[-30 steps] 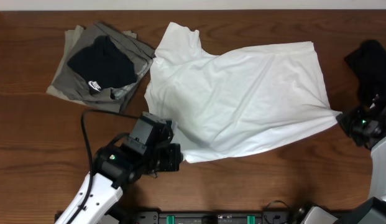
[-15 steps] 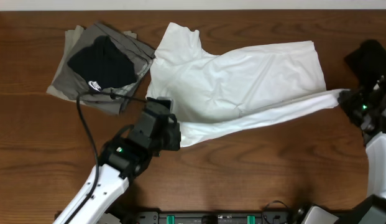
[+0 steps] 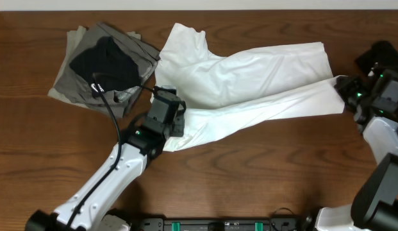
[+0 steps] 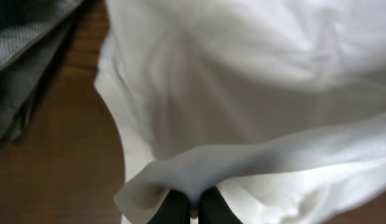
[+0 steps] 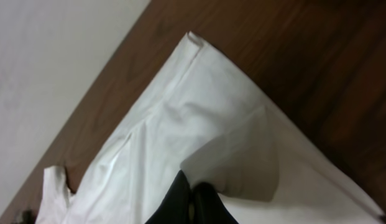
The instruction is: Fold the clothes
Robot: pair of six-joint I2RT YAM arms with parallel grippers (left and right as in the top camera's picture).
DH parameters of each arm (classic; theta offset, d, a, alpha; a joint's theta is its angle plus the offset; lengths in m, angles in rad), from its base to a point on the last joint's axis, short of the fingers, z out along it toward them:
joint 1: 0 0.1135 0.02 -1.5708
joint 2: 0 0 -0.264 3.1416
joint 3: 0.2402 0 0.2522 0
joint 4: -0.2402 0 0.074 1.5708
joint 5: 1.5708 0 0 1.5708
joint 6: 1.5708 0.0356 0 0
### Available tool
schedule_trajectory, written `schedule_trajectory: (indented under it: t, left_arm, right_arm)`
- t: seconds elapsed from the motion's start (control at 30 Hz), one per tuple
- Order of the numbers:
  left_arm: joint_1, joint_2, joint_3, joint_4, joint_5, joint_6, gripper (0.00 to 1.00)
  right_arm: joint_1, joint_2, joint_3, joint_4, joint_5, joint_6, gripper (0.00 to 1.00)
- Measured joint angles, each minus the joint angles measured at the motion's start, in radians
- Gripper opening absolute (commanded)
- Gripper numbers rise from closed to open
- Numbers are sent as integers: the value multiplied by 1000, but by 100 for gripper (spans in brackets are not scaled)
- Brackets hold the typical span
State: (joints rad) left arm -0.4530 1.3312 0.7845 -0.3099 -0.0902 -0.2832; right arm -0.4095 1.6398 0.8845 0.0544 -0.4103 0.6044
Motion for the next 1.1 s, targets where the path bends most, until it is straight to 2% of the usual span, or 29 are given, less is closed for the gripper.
schedule_trajectory:
  t: [0.07,0.1,0.13,0.17,0.2,0.27,0.33,0.37,0.47,0.63,0.87,1.0,1.03,1.07,1.1]
  left_arm:
    - [21,27,0,31,-4,1,8]
    - [27,35,0,40,-4,4,17]
    - [34,45,0,50,-7,11,47]
    - [39,51,0,53,-8,11,63]
    - [44,55,0,51,-12,13,69]
    - [55,53,0,28,-15,15,77]
    - [72,44,3,-17,-16,21,90]
    - [81,37,5,-41,-15,21,90]
    - [102,5,9,-124,2,19,87]
    - [117,-11,14,-238,105,14,65]
    - [117,122,14,-195,215,38,56]
    - [116,238,14,-171,291,73,28]
    - [117,261,13,-171,302,81,15]
    - [117,279,13,-169,311,86,6]
    - [117,291,13,-168,316,88,6]
  right_arm:
    - [11,24,0,6,-2,10,39]
    - [14,32,0,8,0,13,49]
    - [16,42,0,9,-2,13,55]
    - [15,50,0,8,-2,11,59]
    - [15,54,0,5,0,6,60]
    - [14,55,0,-10,-2,-16,62]
    - [11,55,3,-39,-5,-35,63]
    - [7,55,3,-64,-6,-42,63]
    - [-16,55,5,-152,-13,-64,57]
    - [-36,55,5,-293,-13,-126,53]
    - [-26,55,5,-344,5,-184,49]
    - [-20,55,5,-344,8,-195,48]
    - [-18,55,5,-344,8,-196,47]
    - [-18,55,5,-344,9,-196,47]
    - [-18,55,5,-345,10,-196,47]
